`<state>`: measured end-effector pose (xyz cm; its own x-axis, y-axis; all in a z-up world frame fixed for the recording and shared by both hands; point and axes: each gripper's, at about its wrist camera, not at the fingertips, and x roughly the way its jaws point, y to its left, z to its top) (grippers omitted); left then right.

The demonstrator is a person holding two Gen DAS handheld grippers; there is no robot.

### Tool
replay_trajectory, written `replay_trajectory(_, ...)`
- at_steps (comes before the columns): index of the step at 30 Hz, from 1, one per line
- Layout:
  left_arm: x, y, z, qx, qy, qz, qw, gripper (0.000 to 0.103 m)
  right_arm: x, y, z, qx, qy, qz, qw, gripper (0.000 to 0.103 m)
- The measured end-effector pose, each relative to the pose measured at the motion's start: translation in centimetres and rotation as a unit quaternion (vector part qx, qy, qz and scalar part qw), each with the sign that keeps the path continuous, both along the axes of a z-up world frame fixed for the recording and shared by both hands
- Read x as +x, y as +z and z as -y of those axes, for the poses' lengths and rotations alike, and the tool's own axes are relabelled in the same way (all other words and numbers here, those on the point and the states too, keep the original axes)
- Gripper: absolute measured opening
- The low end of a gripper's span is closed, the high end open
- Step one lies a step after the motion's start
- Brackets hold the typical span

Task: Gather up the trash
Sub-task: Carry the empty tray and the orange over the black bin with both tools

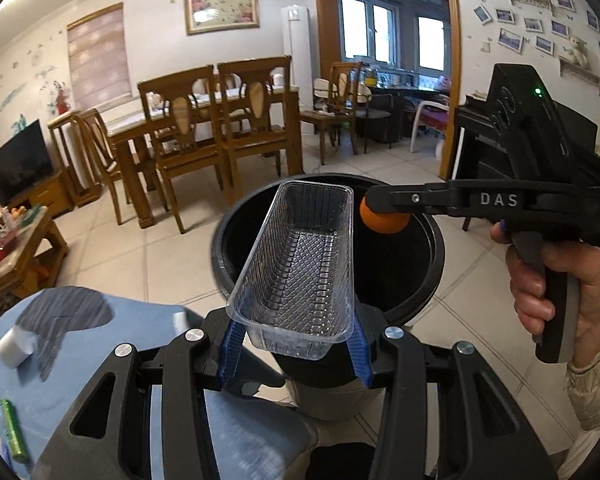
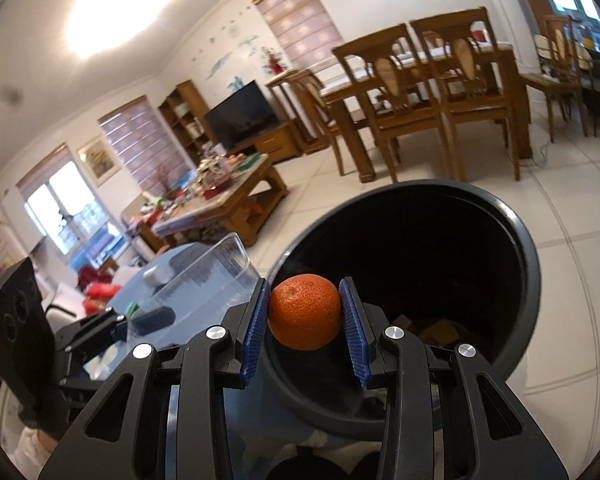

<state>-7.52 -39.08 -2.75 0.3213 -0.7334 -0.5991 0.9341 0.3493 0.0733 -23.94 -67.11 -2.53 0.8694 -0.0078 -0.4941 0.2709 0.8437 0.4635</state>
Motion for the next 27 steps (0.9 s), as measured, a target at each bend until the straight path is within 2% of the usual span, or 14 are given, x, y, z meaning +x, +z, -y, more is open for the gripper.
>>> replay_trajectory(8, 0.2, -1.9, 1.7, 0.022, -0.008, -0.021, 0.9995, 0.044, 0.4, -2.6, 2.5, 0.02, -0.028, -0.008, 0.999, 0.036)
replay_trajectory(18, 0.2, -2.0, 2.5, 0.027, -0.011, -0.05, 0.9983, 0.044, 1.5, -3.6, 2.7, 0.028, -0.033, -0.006, 0.999, 0.036)
replay_trajectory(27, 0.9, -2.7, 4.2, 0.049, -0.009, -0.073, 0.9961, 0.044, 2.2, -4.2, 2.8, 0.036, -0.041, -0.012, 0.998, 0.036)
